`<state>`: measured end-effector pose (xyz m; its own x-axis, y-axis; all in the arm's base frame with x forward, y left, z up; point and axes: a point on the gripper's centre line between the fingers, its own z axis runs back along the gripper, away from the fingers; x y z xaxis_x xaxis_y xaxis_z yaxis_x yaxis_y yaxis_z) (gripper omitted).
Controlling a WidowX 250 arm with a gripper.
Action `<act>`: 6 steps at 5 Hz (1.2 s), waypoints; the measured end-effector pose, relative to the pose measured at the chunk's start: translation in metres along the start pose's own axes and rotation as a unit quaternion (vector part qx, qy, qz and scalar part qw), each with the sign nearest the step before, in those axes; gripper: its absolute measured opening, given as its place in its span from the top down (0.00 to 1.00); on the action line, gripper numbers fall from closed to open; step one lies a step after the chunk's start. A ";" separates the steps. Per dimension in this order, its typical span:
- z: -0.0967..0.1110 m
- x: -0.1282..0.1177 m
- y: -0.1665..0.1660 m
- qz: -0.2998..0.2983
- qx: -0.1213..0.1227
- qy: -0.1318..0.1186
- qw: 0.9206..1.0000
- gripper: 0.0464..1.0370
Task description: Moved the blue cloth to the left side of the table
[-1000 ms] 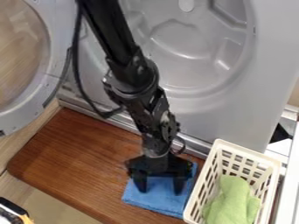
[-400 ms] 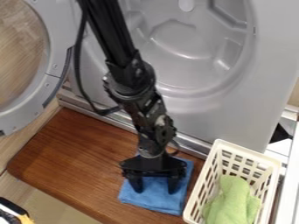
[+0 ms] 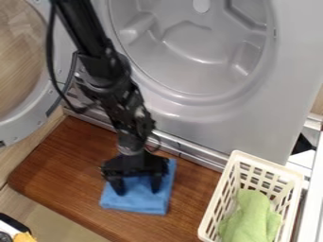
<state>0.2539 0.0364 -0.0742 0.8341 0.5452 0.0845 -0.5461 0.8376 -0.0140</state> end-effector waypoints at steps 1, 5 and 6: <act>-0.002 0.021 0.021 0.030 0.009 0.001 1.000 0.04; -0.003 0.031 0.045 0.054 0.024 0.016 0.998 0.04; 0.009 0.030 0.039 0.050 0.017 0.007 0.999 0.04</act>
<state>0.2568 0.0856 -0.0628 0.7762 0.6264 0.0713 -0.6287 0.7775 0.0129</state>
